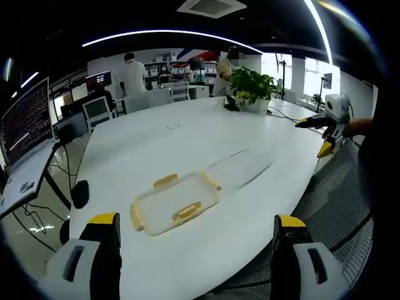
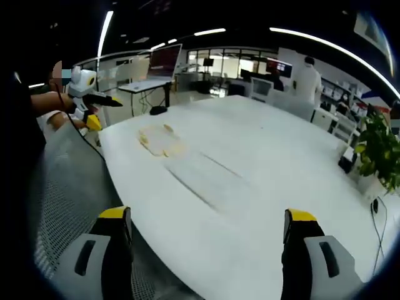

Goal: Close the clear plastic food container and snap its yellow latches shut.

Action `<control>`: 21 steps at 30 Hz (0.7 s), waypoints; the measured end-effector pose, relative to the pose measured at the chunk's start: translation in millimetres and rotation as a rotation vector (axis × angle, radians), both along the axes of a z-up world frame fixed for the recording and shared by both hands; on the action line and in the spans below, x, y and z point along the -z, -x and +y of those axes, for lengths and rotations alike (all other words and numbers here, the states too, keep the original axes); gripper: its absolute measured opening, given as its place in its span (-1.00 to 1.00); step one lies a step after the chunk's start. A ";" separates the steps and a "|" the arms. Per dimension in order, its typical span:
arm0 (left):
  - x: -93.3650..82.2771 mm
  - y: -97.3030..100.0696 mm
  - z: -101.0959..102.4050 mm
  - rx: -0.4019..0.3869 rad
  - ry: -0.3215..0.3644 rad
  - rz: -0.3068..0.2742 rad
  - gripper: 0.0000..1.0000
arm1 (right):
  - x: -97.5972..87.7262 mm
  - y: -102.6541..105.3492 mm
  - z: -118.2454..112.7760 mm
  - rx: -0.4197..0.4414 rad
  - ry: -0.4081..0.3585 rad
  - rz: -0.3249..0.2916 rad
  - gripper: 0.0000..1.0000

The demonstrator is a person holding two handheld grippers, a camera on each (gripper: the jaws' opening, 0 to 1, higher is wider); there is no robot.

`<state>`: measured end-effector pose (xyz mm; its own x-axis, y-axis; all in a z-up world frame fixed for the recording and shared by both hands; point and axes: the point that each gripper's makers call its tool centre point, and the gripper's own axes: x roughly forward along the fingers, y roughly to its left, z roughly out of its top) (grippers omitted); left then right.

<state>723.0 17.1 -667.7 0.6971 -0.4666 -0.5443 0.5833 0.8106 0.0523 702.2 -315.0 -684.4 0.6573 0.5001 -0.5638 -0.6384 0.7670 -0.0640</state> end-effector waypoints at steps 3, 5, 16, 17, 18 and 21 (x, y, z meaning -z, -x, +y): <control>0.2 0.4 -0.5 0.003 -0.001 0.000 0.98 | 0.1 0.6 0.4 -0.001 0.001 0.000 0.99; -0.1 0.3 -0.2 0.002 -0.003 -0.001 0.98 | -0.1 0.7 0.1 -0.001 -0.001 0.000 0.99; 0.7 1.4 -0.9 0.003 -0.005 0.004 0.98 | 0.6 1.7 -0.4 -0.003 0.002 0.003 0.99; 0.7 1.6 -1.2 0.004 -0.004 0.004 0.98 | 0.5 1.9 0.0 -0.005 0.002 0.003 0.99; 0.7 1.6 -1.3 0.004 -0.005 0.004 0.98 | 0.5 1.9 0.1 -0.005 0.002 0.003 0.99; 0.6 1.8 -1.2 0.004 -0.005 0.004 0.98 | 0.3 1.6 0.5 -0.007 0.003 0.002 0.99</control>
<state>721.2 15.9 -668.3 0.6928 -0.4666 -0.5499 0.5870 0.8078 0.0542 700.6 -314.5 -684.7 0.6531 0.5025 -0.5665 -0.6435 0.7626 -0.0654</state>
